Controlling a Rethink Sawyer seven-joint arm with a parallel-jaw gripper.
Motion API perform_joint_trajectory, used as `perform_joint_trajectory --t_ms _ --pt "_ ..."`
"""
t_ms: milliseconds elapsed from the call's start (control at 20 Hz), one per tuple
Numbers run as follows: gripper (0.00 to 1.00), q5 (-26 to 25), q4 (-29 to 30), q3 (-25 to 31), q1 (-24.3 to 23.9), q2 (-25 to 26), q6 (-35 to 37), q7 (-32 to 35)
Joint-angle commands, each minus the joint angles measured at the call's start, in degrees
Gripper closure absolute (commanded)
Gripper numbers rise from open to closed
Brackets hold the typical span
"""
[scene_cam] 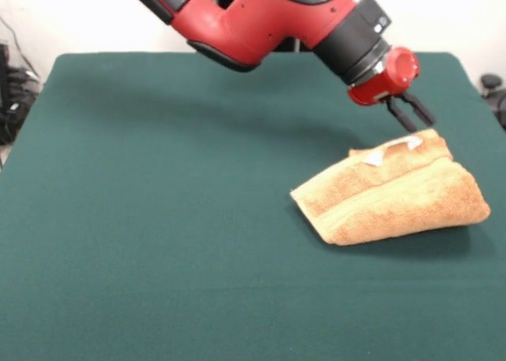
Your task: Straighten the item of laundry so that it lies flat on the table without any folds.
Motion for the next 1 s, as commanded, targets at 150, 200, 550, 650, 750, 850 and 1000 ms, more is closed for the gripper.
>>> perform_joint_trajectory --t_ms 150,200,550,650,750,850,1000 --pt "0.00 3.8 -2.1 -0.5 4.9 -4.2 -0.3 7.0" --pt "0.00 3.8 -2.3 -3.4 7.6 -8.8 -1.8 7.3" --pt "0.00 9.8 -4.1 -27.9 28.4 -26.0 -13.9 9.5" --pt "0.00 13.6 -4.0 -34.3 33.9 -28.3 -16.4 8.8" --pt "0.00 18.3 -4.0 -41.8 40.4 -29.8 -19.7 6.9" --pt "0.00 21.0 -4.4 -46.0 43.8 -29.9 -22.9 4.5" --pt "0.00 21.1 -4.9 -47.1 44.8 -29.6 -26.4 2.8"
